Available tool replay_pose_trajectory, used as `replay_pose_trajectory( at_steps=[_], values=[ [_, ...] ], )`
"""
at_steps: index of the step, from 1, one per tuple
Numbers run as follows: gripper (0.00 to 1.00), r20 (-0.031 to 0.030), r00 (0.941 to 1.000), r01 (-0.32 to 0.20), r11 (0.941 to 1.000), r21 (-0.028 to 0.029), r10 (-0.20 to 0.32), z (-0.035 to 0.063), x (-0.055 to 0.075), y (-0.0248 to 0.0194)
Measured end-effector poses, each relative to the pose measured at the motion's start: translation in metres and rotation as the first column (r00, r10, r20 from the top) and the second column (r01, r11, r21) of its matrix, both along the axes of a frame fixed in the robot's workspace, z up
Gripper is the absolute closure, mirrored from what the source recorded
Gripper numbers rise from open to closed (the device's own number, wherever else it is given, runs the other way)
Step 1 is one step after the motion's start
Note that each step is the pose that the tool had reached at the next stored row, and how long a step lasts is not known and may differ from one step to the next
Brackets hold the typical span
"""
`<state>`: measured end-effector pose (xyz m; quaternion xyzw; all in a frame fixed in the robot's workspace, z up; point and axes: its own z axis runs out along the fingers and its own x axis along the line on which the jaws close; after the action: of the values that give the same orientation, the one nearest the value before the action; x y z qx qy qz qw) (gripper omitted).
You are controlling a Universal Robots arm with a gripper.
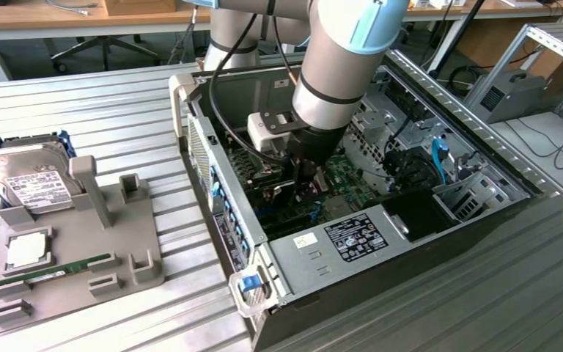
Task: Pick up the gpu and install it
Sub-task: 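Insert the gpu into the slot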
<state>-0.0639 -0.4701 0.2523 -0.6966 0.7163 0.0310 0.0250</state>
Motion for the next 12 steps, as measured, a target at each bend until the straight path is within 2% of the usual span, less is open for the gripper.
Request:
replay_pose_trajectory(
  at_steps=[5, 12],
  values=[
    [0.47, -0.0001, 1.0000, 0.000, 1.0000, -0.0024, 0.000, 0.0021, 0.0000, 0.0003],
    [0.47, 0.0001, 1.0000, 0.000, 1.0000, -0.0024, 0.000, 0.0075, 0.0000, 0.0007]
  ],
)
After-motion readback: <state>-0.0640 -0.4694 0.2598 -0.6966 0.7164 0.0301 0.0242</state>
